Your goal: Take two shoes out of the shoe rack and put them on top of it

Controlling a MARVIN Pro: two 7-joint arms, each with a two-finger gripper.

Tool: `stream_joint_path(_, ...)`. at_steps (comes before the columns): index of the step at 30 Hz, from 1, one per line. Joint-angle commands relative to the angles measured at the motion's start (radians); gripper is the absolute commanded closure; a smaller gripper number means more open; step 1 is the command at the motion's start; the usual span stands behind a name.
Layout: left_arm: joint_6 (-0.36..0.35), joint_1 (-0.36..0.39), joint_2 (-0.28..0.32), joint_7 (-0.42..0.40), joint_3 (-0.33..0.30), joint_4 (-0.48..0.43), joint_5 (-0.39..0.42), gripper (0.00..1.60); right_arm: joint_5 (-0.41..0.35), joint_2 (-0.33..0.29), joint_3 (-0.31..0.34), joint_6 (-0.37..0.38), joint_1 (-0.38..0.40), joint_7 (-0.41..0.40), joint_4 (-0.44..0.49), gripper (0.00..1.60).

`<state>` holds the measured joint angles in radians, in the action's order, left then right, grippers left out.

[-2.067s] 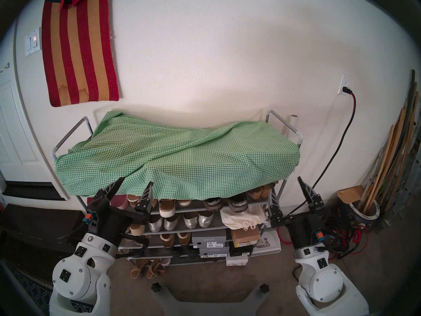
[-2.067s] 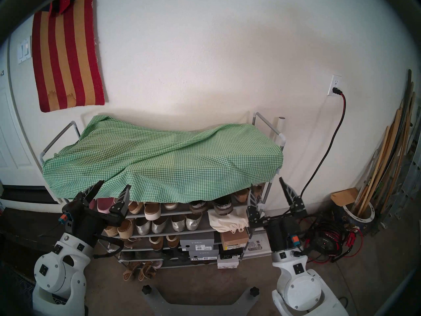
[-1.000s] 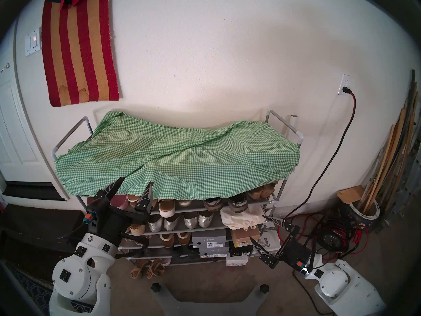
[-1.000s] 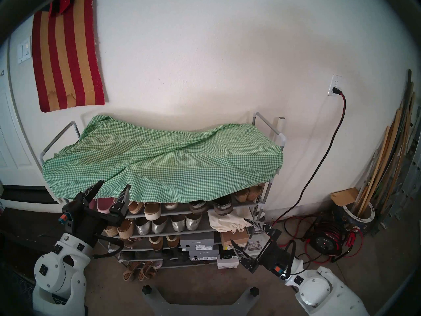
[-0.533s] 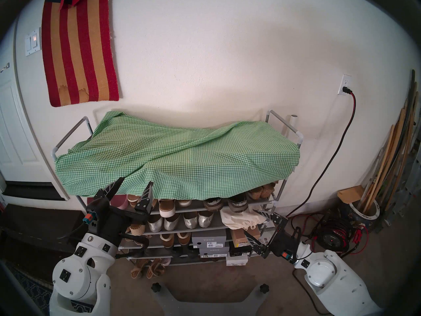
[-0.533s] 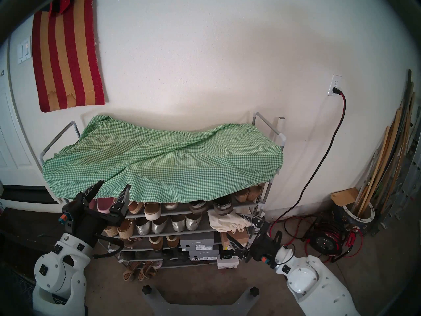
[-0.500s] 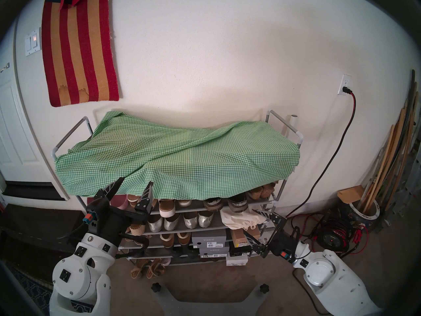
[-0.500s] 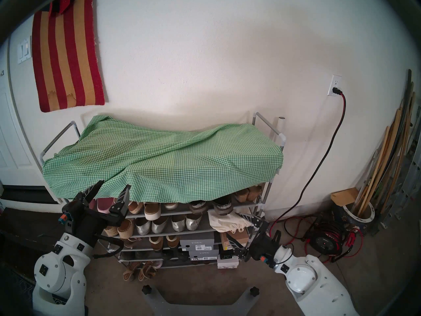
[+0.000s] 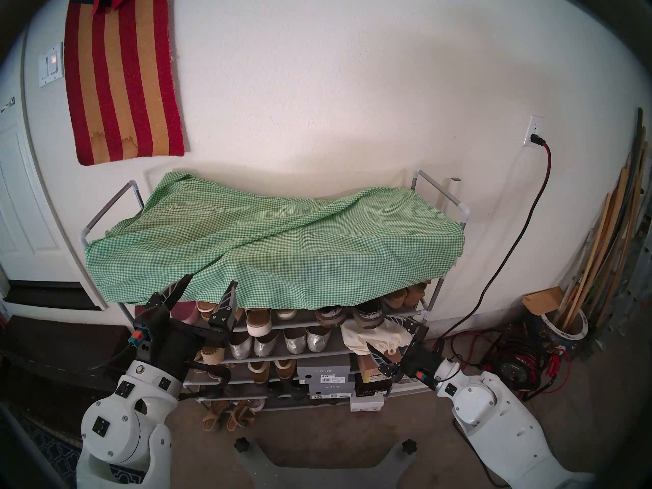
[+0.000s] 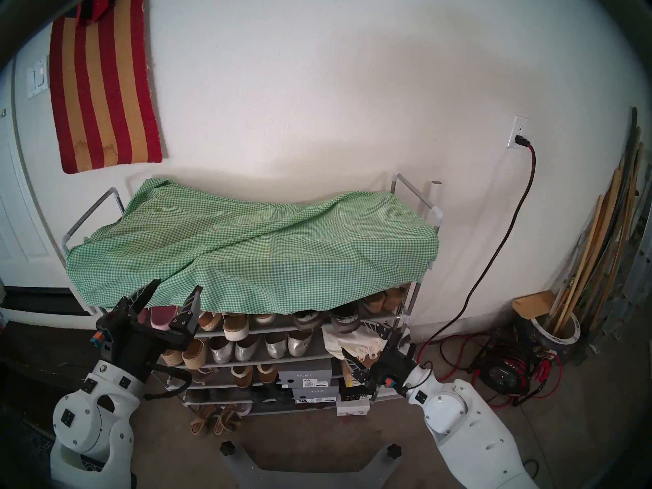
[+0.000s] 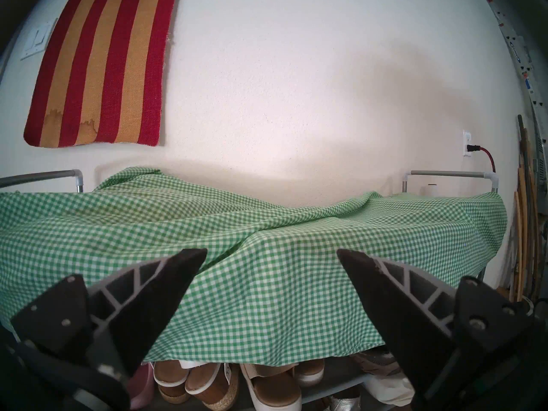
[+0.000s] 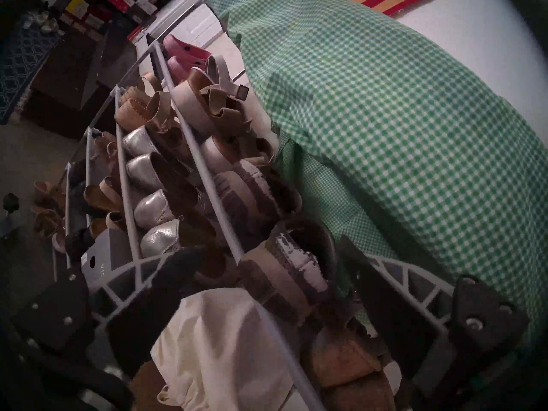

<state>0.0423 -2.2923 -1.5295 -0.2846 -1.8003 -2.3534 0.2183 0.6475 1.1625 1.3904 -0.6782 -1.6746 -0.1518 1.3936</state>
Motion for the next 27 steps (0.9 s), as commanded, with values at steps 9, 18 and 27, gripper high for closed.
stream_joint_path(9, 0.0, -0.001, 0.001, -0.002, 0.001, 0.0, 0.0, 0.0, 0.043, 0.064, -0.043, -0.088, 0.194, 0.001, -0.199, 0.0)
stream_joint_path(18, 0.0, -0.001, 0.002, -0.002, 0.001, 0.0, 0.0, 0.0, 0.073, 0.095, -0.058, -0.114, 0.253, 0.027, -0.296, 0.0)
stream_joint_path(27, 0.0, -0.001, 0.002, -0.002, 0.001, 0.0, 0.0, 0.0, 0.108, 0.112, -0.061, -0.106, 0.296, 0.049, -0.357, 0.0)
